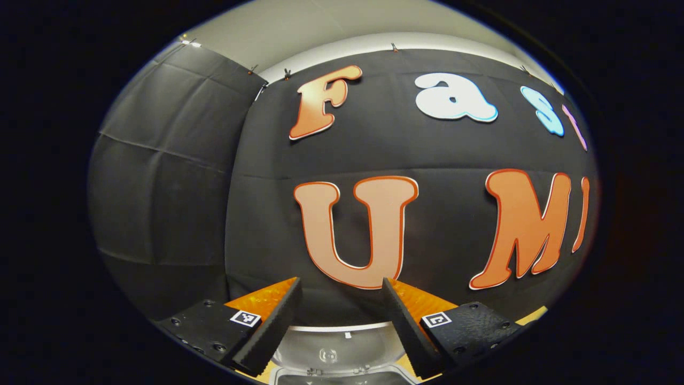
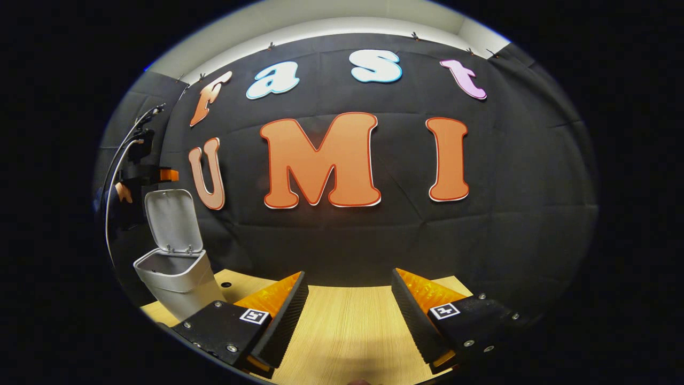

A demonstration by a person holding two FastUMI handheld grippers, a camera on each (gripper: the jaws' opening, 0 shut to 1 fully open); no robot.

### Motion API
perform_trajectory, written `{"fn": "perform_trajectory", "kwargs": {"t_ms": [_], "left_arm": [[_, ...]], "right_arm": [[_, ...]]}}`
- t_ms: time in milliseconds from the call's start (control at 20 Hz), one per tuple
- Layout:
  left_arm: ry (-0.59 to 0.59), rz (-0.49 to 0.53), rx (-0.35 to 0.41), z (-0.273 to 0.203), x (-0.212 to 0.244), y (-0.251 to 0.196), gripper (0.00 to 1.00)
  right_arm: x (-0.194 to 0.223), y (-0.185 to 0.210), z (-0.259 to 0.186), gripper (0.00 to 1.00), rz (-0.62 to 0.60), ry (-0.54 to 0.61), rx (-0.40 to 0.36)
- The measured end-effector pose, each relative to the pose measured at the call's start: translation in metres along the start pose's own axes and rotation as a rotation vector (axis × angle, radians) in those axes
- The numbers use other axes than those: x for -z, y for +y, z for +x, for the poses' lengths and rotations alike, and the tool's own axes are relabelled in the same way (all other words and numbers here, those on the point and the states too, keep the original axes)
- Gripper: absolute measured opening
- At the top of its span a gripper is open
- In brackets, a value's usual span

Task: Press the lid of the desktop garbage bin to open it, pick up the crumpled paper on the desktop and throw it into the bin, then pick up the pop can on the desktop and drop it into the bin, and finally close the garbage bin lid.

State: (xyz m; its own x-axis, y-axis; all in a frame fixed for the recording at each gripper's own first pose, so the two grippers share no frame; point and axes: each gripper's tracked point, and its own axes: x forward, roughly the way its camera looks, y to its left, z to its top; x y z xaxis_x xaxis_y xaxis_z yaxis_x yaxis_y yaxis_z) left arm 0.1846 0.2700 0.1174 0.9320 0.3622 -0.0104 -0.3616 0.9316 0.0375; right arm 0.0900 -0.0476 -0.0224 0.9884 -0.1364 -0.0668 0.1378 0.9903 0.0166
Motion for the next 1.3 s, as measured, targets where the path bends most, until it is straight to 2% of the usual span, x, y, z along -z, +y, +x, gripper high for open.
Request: {"fn": "perform_trajectory", "kwargs": {"t_ms": [150,400,650,850,1100,1300], "left_arm": [[0.060,0.019,-0.015,0.002,0.017,0.005,0.93],[0.123,0.029,0.022,-0.012,0.020,-0.001,0.93],[0.283,0.019,0.088,-0.047,0.038,-0.012,0.94],[0.441,-0.056,0.151,-0.077,0.075,-0.021,0.93],[0.587,-0.005,0.176,-0.116,0.113,-0.023,0.94],[0.698,-0.033,0.183,-0.146,0.148,-0.027,0.94]], "right_arm": [[-0.001,-0.004,-0.002,0.93,0.000,-0.004,0.009],[-0.001,-0.004,-0.001,0.93,0.006,-0.004,0.006],[-0.002,0.002,0.002,0.93,0.002,-0.007,-0.020],[-0.001,0.005,0.002,0.93,0.004,-0.007,-0.038],[-0.001,0.004,0.003,0.93,0.003,-0.015,-0.053],[0.002,0.004,0.005,0.93,0.002,-0.013,-0.063]]}}
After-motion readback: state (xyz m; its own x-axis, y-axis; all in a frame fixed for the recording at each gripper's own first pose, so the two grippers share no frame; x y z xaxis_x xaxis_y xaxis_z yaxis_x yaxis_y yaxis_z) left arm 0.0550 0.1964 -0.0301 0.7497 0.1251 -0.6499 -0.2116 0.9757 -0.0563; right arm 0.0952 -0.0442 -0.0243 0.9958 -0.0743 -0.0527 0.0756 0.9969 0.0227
